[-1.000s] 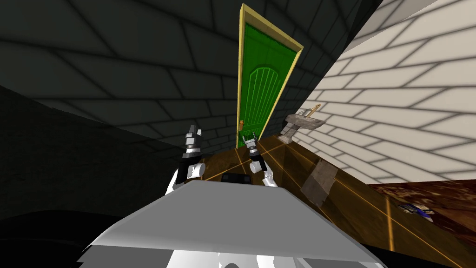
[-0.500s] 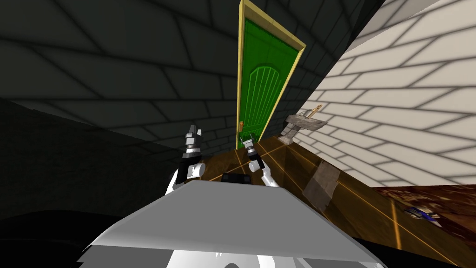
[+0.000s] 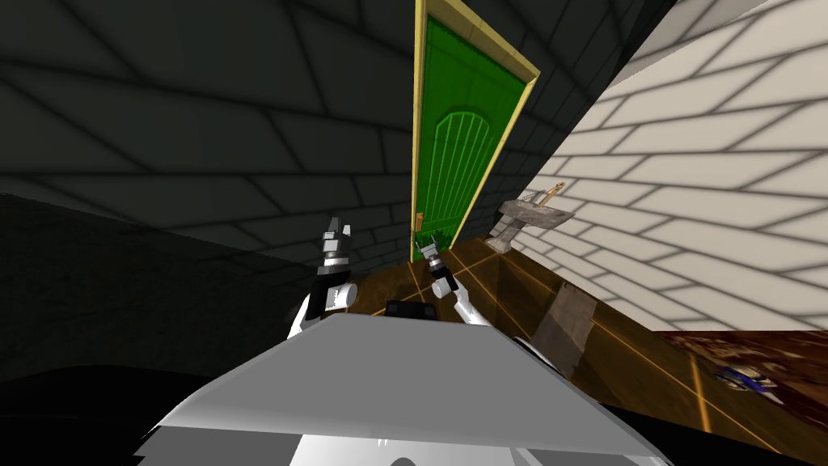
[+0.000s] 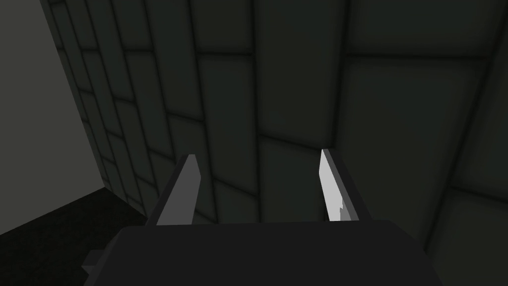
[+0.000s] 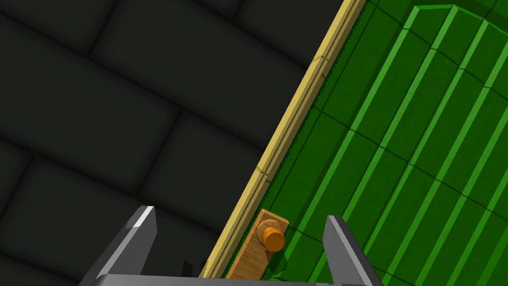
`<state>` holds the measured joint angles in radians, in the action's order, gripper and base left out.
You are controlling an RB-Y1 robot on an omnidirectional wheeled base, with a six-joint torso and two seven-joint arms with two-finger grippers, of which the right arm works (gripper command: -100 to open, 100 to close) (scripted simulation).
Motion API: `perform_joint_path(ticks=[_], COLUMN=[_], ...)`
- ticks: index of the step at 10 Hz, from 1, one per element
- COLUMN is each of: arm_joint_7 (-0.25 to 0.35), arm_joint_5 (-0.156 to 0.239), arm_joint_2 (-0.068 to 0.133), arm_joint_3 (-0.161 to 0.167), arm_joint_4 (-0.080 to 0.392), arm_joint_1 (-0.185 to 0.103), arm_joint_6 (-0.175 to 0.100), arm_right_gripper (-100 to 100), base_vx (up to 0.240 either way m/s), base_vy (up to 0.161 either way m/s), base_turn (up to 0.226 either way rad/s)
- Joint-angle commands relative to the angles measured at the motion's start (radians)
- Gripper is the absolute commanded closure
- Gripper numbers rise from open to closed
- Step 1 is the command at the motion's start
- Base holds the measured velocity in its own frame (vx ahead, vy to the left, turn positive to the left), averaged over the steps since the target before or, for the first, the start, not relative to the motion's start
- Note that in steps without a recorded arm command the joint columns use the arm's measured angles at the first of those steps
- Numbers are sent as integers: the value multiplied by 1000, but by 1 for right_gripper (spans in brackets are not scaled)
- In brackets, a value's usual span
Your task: Pull the door open
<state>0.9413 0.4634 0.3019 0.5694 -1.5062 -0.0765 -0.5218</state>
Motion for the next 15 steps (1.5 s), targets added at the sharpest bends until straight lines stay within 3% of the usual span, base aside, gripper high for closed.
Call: perform_joint_path(ticks=[1,15], arm_joint_7=[45,345], arm_joint_5=[26,217], arm_joint_2=[13,103], arm_joint_3=[20,185], arm_joint_4=[44,325], arm_joint_1=[-31,-222], arm_joint_6=[-4,-24], arm_right_gripper=[-100,-100], base_vx=[85,96], base_vy=[-9,-1], base_turn=[-2,-2])
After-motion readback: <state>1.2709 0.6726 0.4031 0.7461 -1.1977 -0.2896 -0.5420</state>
